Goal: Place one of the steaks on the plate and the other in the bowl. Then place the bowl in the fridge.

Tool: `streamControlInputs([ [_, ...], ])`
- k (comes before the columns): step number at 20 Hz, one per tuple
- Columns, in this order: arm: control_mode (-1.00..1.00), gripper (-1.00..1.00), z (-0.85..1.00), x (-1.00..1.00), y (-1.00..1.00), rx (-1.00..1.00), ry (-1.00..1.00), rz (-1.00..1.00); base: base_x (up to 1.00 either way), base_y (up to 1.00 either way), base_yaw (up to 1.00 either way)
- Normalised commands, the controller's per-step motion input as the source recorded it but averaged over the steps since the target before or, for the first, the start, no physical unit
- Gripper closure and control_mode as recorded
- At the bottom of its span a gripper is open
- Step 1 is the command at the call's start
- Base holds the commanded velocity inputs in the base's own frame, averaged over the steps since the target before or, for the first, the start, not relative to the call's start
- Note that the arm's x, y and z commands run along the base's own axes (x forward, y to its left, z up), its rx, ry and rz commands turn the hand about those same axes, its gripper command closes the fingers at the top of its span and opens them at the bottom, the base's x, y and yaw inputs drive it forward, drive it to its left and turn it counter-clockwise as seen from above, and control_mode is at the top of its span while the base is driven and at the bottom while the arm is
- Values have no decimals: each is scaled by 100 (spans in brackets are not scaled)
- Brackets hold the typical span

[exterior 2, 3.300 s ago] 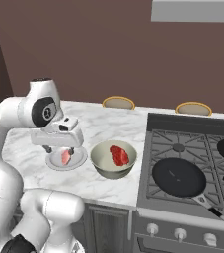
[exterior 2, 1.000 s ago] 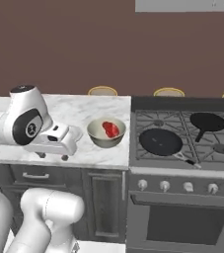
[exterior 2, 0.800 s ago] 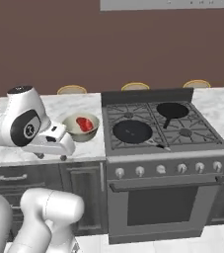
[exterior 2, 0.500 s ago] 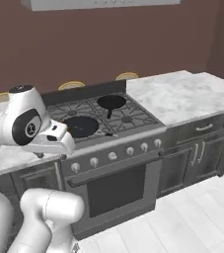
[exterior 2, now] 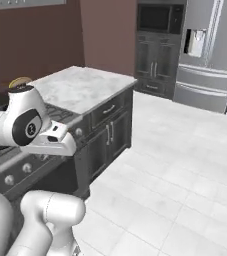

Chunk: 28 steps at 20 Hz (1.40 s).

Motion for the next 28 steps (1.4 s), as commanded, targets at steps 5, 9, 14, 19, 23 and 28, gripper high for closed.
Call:
streamControlInputs([
  [5,100,-100,0,0,0,0,0,0,5,-66,-77],
  [9,100,-100,0,0,0,0,0,0,62,-85,-44],
  [14,100,-100,0,0,0,0,0,0,93,-14,-25],
  [19,100,-100,0,0,0,0,0,0,100,18,-13],
  [23,100,-100,0,0,0,0,0,0,100,7,0],
  [28,100,-100,0,0,0,0,0,0,100,2,0],
])
